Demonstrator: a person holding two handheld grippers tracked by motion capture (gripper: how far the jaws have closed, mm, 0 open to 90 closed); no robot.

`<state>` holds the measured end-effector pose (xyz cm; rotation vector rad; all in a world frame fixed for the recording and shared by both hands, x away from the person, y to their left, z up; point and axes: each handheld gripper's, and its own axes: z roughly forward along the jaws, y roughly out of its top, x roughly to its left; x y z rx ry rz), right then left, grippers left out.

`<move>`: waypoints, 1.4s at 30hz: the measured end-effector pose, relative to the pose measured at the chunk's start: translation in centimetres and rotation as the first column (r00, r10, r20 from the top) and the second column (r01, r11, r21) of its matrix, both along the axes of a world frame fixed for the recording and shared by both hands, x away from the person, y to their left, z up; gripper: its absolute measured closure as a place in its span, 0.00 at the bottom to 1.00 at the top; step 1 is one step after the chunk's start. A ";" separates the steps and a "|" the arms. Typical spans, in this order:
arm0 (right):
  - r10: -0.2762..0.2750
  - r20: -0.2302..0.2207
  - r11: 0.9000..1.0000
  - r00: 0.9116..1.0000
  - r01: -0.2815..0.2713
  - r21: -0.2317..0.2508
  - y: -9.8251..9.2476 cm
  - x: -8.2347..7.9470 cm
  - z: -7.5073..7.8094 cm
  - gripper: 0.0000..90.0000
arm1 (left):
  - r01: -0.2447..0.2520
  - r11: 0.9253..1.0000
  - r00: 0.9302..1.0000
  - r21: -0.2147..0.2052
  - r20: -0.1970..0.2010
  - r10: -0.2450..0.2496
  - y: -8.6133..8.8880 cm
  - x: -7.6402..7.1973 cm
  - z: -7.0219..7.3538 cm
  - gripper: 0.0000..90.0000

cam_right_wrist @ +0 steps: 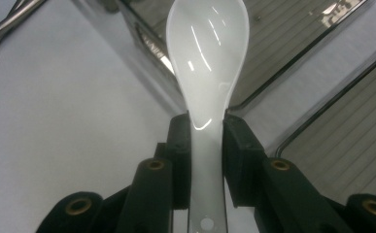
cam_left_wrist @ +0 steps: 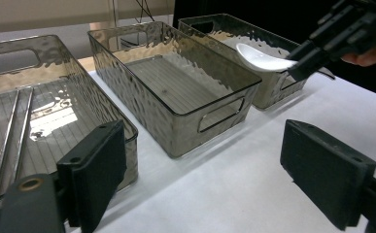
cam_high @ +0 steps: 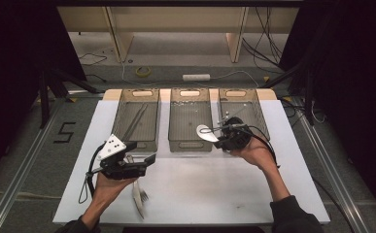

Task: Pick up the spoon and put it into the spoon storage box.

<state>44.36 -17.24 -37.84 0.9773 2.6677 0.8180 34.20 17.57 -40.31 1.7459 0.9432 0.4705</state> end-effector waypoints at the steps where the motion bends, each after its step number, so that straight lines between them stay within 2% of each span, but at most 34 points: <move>1: -0.005 0.002 1.000 1.000 0.005 0.001 0.1 0.3 0.1 0.84 | 0.000 1.000 1.000 0.001 0.000 0.000 0.0 0.0 0.0 0.18; 11: -0.031 0.016 0.999 0.999 0.031 0.011 1.7 2.9 0.6 0.84 | 0.001 1.000 1.000 -0.006 0.001 -0.001 0.1 0.1 0.0 0.18; 23: -0.077 -0.004 0.997 0.997 0.077 0.002 3.3 5.8 0.7 0.84 | 0.002 1.000 1.000 -0.007 -0.001 -0.002 0.1 0.1 0.0 0.18; 27: -0.094 -0.009 0.996 0.995 0.094 0.005 3.6 6.7 0.5 0.84 | 0.003 1.000 1.000 -0.006 0.000 -0.003 0.1 0.1 0.0 0.18; 31: -0.105 -0.014 0.994 0.994 0.105 -0.013 4.2 7.3 0.0 0.84 | 0.001 1.000 1.000 -0.009 0.000 -0.001 0.1 0.0 0.0 0.18; 42: -0.124 -0.045 0.992 0.991 0.123 -0.034 5.7 8.3 -1.5 0.84 | 0.004 1.000 1.000 -0.011 0.000 -0.004 0.1 0.0 0.0 0.18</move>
